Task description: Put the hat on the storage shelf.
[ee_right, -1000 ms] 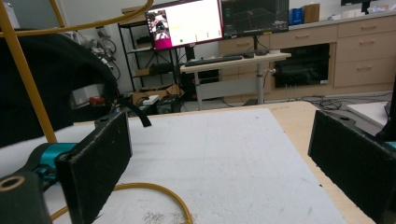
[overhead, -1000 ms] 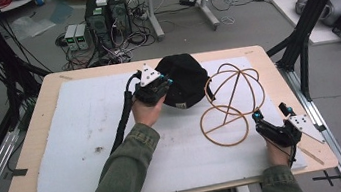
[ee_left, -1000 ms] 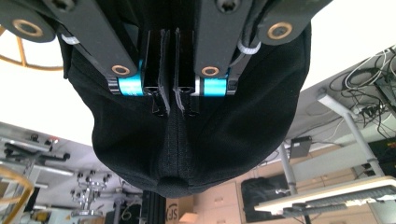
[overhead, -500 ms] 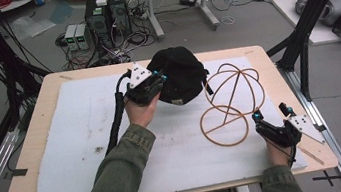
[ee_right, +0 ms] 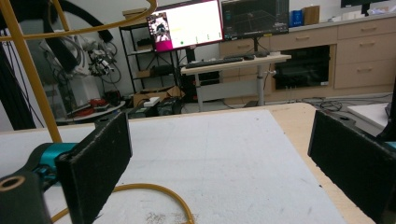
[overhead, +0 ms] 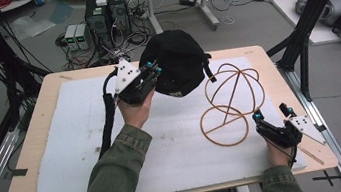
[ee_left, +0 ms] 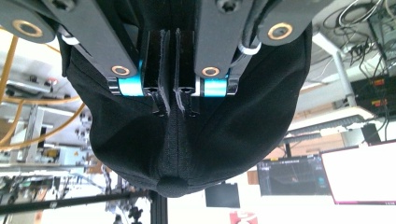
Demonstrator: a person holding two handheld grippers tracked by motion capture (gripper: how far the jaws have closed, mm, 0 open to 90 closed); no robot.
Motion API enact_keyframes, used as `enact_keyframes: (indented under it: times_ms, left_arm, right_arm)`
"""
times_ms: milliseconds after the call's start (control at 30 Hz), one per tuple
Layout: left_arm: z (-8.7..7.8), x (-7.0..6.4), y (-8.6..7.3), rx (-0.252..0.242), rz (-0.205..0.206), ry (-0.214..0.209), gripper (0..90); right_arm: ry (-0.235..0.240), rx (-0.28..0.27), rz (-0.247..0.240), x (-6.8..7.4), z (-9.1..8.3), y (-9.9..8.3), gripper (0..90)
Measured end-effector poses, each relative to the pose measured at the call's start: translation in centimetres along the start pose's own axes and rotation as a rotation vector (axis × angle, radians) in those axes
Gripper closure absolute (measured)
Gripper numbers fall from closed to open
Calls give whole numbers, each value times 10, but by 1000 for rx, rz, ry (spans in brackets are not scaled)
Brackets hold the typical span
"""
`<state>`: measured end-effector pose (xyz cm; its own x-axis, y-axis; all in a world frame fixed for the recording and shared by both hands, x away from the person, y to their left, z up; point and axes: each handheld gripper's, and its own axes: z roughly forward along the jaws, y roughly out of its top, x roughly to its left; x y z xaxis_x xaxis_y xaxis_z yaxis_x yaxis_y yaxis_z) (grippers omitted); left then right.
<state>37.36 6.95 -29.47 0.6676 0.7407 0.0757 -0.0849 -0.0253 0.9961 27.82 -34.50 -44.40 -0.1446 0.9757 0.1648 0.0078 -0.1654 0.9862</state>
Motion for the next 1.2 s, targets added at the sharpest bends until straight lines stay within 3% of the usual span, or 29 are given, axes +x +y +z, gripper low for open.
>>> enact_keyframes:
  times_ms: [100, 167, 400, 567, 600, 767, 933, 1200]
  left_arm:
    - [-4, 1, 5, -39, -28, -10, 857]
    - [-8, 3, 8, -83, -72, -23, 857]
    - [-10, 3, 11, -157, -135, -64, 857]
    - [-6, -5, 15, -188, -146, -105, 857]
    - [-4, -10, 16, -199, -145, -136, 857]
    - [-1, -20, 18, -215, -136, -189, 857]
    - [4, -33, 19, -248, -158, -239, 857]
    - [10, -41, 23, -273, -177, -261, 857]
  right_arm:
    - [0, 2, -1, 0, 0, 0, 53]
    - [3, 3, 2, 0, 0, 0, 53]
    - [0, 0, 17, -1, 0, 0, 53]
    - [-2, -9, 20, -2, -2, 1, 53]
    - [0, -9, 18, -2, -2, 1, 53]
    - [6, -3, 18, -1, -1, 0, 53]
    - [6, -7, 17, -2, -1, 1, 53]
    - [12, -5, 14, -1, -1, 0, 53]
